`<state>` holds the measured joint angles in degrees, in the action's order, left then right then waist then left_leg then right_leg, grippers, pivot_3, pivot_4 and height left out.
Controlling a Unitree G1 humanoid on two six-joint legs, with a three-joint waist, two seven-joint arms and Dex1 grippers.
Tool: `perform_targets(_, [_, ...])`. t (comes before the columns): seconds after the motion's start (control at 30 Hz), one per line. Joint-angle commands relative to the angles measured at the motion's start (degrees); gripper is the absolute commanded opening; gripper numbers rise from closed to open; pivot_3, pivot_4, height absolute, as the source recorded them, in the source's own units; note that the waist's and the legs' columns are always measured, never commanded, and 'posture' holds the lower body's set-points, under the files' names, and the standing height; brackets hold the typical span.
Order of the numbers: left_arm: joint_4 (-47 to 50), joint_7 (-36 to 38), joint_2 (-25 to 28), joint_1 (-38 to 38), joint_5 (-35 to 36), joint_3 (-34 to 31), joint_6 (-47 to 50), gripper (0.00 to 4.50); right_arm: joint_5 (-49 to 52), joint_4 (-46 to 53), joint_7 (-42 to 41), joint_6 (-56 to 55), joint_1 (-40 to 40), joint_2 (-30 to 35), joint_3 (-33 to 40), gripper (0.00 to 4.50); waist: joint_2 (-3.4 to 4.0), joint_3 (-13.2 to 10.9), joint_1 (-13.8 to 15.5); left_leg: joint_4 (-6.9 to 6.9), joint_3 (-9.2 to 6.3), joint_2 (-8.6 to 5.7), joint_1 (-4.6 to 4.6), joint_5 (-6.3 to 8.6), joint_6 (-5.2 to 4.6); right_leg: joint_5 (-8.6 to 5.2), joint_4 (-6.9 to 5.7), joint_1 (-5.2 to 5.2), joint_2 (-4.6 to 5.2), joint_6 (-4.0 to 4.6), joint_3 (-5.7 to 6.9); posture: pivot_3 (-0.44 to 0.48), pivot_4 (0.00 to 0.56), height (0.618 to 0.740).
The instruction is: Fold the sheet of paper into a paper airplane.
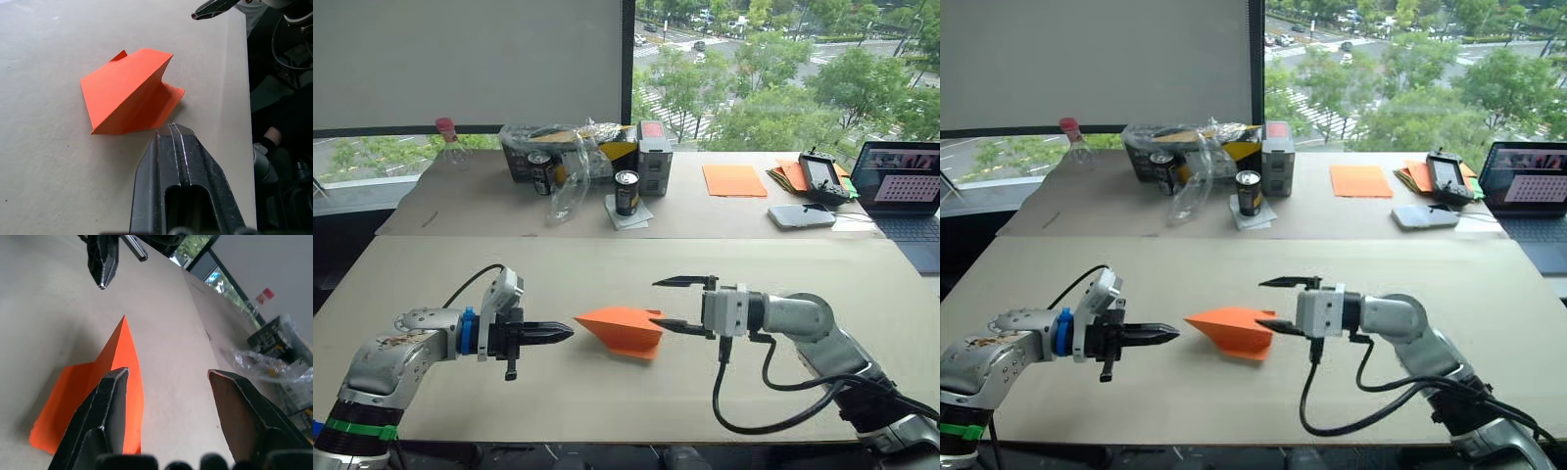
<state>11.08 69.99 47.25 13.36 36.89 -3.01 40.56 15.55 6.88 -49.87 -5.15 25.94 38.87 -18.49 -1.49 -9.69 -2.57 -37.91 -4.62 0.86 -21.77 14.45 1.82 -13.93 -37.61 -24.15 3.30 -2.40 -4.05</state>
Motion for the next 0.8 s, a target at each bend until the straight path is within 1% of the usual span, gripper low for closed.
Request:
perform_targets(0.03, [1.89,-0.06,0.86,0.45,1.01,-0.63,0.68,0.00,3.33,2.18,0.67,9.49,1.01,-2.14,2.54,1.25,0.00,0.00,0.07,0.00,-0.01,0.00,-0.02,0.00,0.00,0.00,0.01,0.00,0.00,0.00,0.01,0.000,0.150,0.730])
perform_targets(0.07, [2.01,-0.14,1.04,0.23,0.84,-0.84,0.48,0.00,2.72,1.73,0.76,11.37,0.99,-2.93,2.06,0.91,0.00,0.00,0.07,0.00,0.00,-0.01,-0.05,0.00,0.00,-0.01,0.02,-0.03,0.01,0.00,0.00,0.000,0.150,0.730])
perform_targets(0.1, [2.08,-0.18,1.15,0.08,0.71,-0.99,0.35,0.00,2.22,1.53,0.70,12.71,0.94,-3.48,1.78,0.67,0.00,0.00,0.11,0.00,0.00,-0.02,-0.06,0.00,0.00,-0.01,0.02,-0.03,0.01,0.00,0.00,0.000,0.150,0.730])
perform_targets(0.13, [2.15,-0.18,1.26,-0.10,0.66,-1.11,0.26,0.00,1.46,1.21,0.47,13.36,0.77,-4.19,1.25,0.19,0.00,0.00,0.14,0.00,0.01,-0.02,-0.06,0.00,0.00,-0.01,0.04,-0.02,0.02,0.00,0.01,0.000,0.150,0.730])
perform_targets(0.17, [2.18,-0.25,1.33,-0.23,0.57,-1.19,0.14,0.00,0.63,0.78,0.46,14.39,0.64,-5.05,0.53,0.01,0.00,0.00,0.12,0.00,0.01,-0.02,-0.06,0.00,0.00,-0.01,0.04,-0.02,0.02,0.00,0.01,0.000,0.150,0.730])
perform_targets(0.37, [2.96,-1.23,1.42,-0.47,1.01,-1.75,0.41,0.00,-2.43,0.57,-0.56,16.99,-1.57,-8.12,-1.71,0.01,0.00,0.00,0.10,0.00,0.01,-0.01,-0.06,0.00,0.00,-0.01,0.02,-0.05,0.01,-0.01,0.01,0.000,0.150,0.730])
perform_targets(0.47, [3.10,-1.28,1.51,-0.46,1.07,-1.71,0.41,0.00,-3.37,1.13,-1.45,17.22,-3.43,-8.30,-2.24,0.01,0.00,0.00,0.17,0.00,0.01,-0.02,-0.06,0.00,0.00,-0.01,0.02,-0.03,0.02,-0.01,0.01,0.000,0.150,0.730])
perform_targets(0.63, [2.99,-1.19,1.50,0.43,0.55,-1.11,-0.13,0.00,-1.91,2.08,-4.10,16.58,-6.74,-8.54,-1.34,0.01,0.00,0.00,0.11,0.00,0.01,-0.01,-0.04,0.00,0.00,-0.01,0.01,-0.03,0.00,-0.01,0.01,0.000,0.150,0.730])
perform_targets(0.8, [2.59,-0.51,1.75,1.28,-0.11,0.04,-0.33,0.00,-3.86,2.00,-4.93,16.55,-8.54,-8.50,-2.43,0.01,0.00,0.00,0.00,0.00,0.02,0.00,-0.02,0.00,0.00,-0.01,0.00,-0.02,0.00,-0.01,0.01,0.000,0.150,0.730])
